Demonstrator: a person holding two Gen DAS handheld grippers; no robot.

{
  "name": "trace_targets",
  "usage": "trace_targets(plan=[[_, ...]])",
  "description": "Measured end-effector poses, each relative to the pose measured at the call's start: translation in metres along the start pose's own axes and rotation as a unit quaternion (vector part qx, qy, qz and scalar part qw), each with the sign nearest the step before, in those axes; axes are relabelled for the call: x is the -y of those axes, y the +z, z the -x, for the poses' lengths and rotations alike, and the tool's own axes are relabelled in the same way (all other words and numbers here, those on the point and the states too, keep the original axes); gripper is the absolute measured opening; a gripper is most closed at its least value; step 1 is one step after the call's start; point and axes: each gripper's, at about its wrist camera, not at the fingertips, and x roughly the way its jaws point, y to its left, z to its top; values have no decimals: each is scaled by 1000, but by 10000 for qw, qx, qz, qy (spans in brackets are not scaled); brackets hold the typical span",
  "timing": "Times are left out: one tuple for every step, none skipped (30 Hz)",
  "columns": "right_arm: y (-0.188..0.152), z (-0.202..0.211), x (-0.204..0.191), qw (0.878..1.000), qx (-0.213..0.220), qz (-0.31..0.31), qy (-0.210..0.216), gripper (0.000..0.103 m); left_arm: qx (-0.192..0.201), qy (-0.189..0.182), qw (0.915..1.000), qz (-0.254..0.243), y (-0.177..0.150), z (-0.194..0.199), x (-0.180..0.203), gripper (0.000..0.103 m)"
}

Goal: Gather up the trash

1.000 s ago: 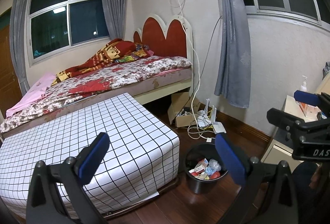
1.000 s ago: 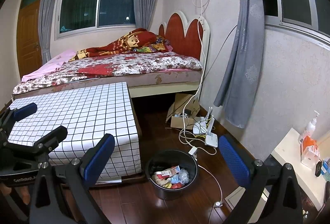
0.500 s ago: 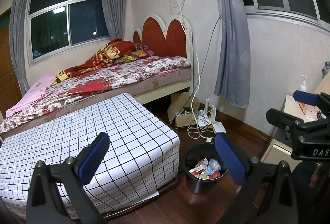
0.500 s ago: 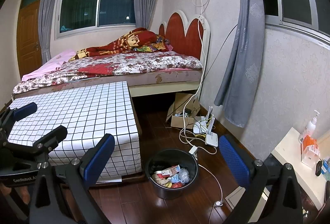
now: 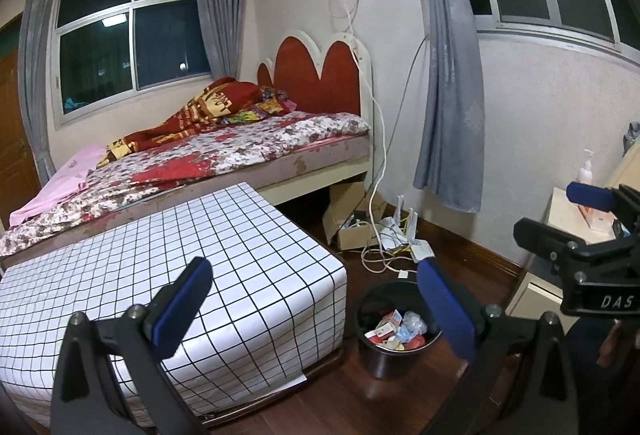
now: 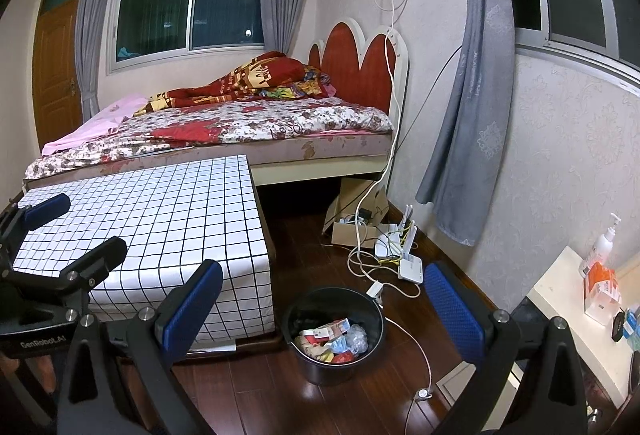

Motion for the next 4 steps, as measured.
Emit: trace_targets(plan=[[0,0,0,10000,-1,-1,4,102,14,-6,10000,-13,0,1,0,102],[-1,0,0,10000,-6,-5,5,102,10,-18,10000,-20,0,0,0,102],[-1,0,0,10000,-12,-7,3,102,5,-30,10000,-7,0,1,0,102],[-1,0,1,10000,-18,-8,1,102,1,-47,10000,9,0,0,-1,102]])
